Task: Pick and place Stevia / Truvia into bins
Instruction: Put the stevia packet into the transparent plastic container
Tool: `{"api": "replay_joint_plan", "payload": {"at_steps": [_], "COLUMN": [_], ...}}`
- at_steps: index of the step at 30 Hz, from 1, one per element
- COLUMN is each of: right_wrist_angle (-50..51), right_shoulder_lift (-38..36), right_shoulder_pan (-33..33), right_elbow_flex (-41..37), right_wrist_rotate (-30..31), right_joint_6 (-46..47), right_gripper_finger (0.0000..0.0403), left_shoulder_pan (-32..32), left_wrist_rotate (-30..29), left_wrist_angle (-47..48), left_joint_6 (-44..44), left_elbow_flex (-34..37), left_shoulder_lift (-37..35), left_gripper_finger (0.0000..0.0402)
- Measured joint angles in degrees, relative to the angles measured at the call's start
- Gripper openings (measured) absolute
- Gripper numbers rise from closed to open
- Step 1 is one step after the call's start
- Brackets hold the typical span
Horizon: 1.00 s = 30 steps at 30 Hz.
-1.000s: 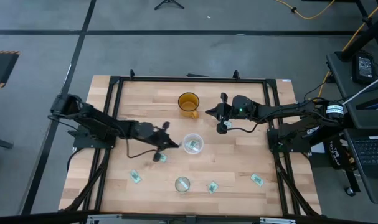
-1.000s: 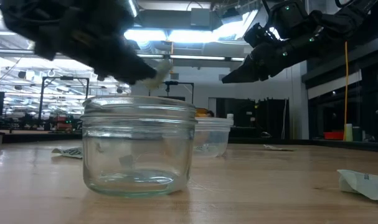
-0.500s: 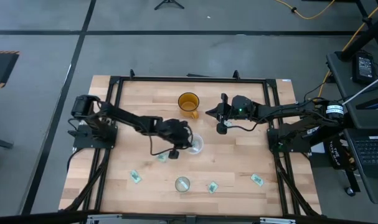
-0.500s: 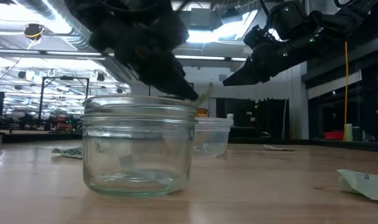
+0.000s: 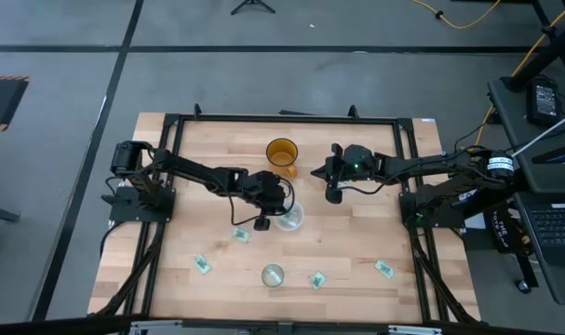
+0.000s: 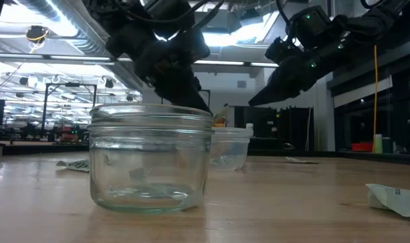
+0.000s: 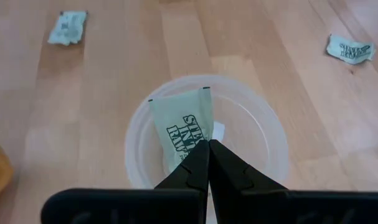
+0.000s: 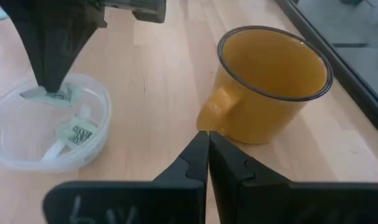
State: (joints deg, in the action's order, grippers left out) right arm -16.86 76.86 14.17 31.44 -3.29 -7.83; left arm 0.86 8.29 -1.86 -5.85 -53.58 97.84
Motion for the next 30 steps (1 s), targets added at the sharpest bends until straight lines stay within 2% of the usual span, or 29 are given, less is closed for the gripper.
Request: {"api": "replay_joint_plan", "payload": {"at_steps": [12,24,27,30], "right_wrist_angle": [0.00,0.00,0.02,0.04], "right_shoulder_lift": [0.00,0.00,0.00,0.00], "right_shoulder_pan": [0.00,0.00,-0.01,-0.56], "right_elbow_flex": [0.00,0.00,0.00,0.00], "right_wrist_rotate": [0.00,0.00,0.00,0.13], "right_joint_6": [0.08,0.08,0.09,0.15], "right_gripper_finger": [0.0016,0.0016,0.0016,0.0016], "left_shoulder_pan": [0.00,-0.07,-0.07,-0.54], "left_wrist_rotate": [-0.22,-0.26,-0.27,-0.45], "left_wrist_angle": [-0.07,-1.36,-1.19,1.52], "left_joint_6": [-0.94,-0.92,-1.37,-2.53], "left_elbow_flex": [0.00,0.04,0.04,0.07], "left_shoulder_lift": [0.00,0.00,0.00,-0.50], "left_gripper_finger": [0.0005,0.0078,0.0084,0.0072]}}
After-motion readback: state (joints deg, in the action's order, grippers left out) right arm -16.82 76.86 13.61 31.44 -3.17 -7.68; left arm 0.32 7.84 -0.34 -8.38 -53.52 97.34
